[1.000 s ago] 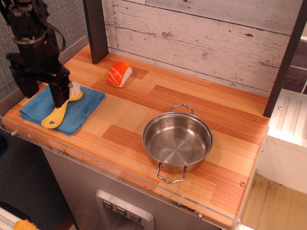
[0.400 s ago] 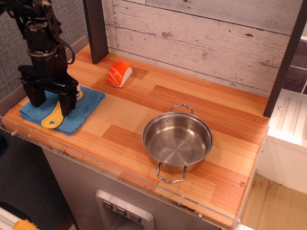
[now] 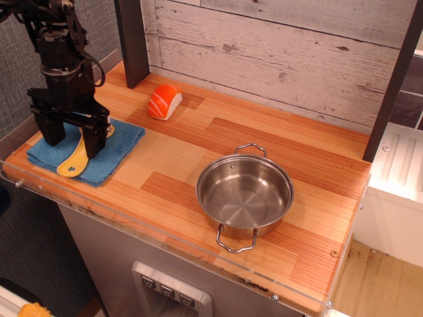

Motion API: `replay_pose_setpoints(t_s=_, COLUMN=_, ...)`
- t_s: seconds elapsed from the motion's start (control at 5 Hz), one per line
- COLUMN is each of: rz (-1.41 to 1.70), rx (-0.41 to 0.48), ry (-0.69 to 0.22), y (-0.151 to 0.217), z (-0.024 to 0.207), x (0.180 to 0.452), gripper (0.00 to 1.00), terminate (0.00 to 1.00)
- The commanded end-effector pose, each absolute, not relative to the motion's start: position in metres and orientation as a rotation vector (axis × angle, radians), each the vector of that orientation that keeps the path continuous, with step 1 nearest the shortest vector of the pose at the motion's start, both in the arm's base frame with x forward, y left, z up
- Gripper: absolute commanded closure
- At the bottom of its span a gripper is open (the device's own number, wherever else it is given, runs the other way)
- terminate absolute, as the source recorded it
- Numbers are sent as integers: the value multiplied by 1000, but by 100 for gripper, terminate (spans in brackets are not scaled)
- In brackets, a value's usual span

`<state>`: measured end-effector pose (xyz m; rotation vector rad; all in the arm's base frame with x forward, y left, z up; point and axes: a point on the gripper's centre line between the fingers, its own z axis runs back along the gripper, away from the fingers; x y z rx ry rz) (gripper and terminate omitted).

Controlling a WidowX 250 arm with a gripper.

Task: Put the brush to the right of the sushi.

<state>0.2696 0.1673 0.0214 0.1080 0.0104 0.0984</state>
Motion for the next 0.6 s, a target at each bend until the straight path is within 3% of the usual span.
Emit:
replay_pose_setpoints(t_s=0.0, rz=66, rx=137, ry=-35, y=163, z=37, x=281, gripper=0, terminate=0)
replay_pose_setpoints(t_s=0.2, rz=61, rx=126, ry=-45, y=158, z=37, x=281, gripper=100, terminate=0)
replay_pose_setpoints(t_s=0.4, rz=46, rx=126, ry=-48, y=154, z=39, x=282, gripper=100, terminate=0)
